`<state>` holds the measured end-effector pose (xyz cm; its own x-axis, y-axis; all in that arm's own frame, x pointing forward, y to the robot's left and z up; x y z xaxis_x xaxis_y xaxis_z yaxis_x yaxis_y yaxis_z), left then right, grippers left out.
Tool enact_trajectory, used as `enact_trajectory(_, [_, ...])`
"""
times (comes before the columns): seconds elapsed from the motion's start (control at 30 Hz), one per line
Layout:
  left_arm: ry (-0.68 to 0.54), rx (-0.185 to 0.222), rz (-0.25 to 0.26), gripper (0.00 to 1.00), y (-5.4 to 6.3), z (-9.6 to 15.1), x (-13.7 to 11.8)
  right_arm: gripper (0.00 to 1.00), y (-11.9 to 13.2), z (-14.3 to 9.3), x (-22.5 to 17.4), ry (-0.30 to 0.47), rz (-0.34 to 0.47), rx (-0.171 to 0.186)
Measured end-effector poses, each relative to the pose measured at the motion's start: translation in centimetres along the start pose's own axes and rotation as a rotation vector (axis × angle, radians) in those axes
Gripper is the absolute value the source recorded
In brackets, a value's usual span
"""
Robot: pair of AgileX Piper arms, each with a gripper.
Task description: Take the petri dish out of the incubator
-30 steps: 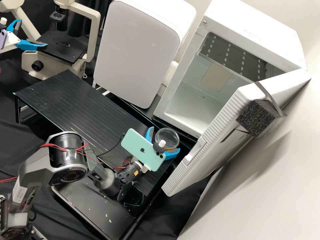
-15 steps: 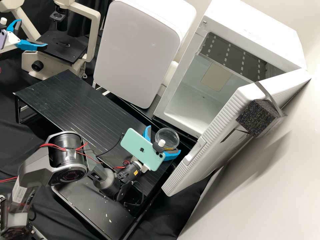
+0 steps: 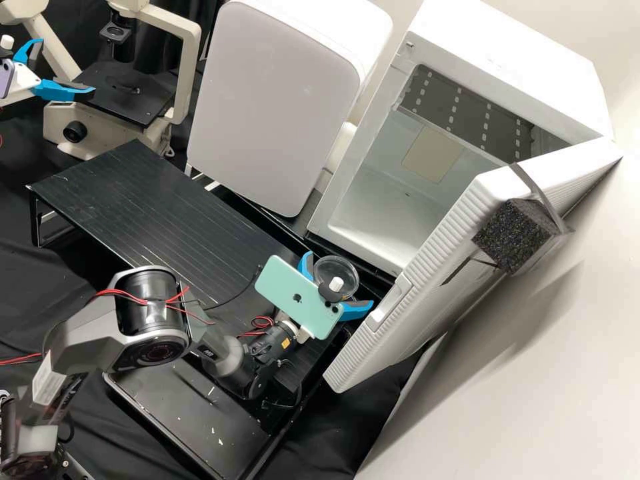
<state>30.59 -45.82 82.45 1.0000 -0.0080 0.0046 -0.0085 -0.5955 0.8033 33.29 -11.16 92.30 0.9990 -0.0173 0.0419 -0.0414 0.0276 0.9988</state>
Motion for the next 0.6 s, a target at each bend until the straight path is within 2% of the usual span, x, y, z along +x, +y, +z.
enact_trajectory(0.23, [0.000,0.000,0.000,1.00,0.00,0.00,0.00,1.00,0.15,0.20,0.43,-0.006,-0.001,0.003])
enact_trajectory(0.27, [0.000,0.000,0.000,1.00,0.00,0.00,0.00,0.00,0.14,0.25,0.48,-0.006,-0.002,0.004])
enact_trajectory(0.6, [0.000,0.000,0.000,1.00,0.00,0.00,0.00,0.00,0.10,0.17,0.83,0.005,-0.007,0.003])
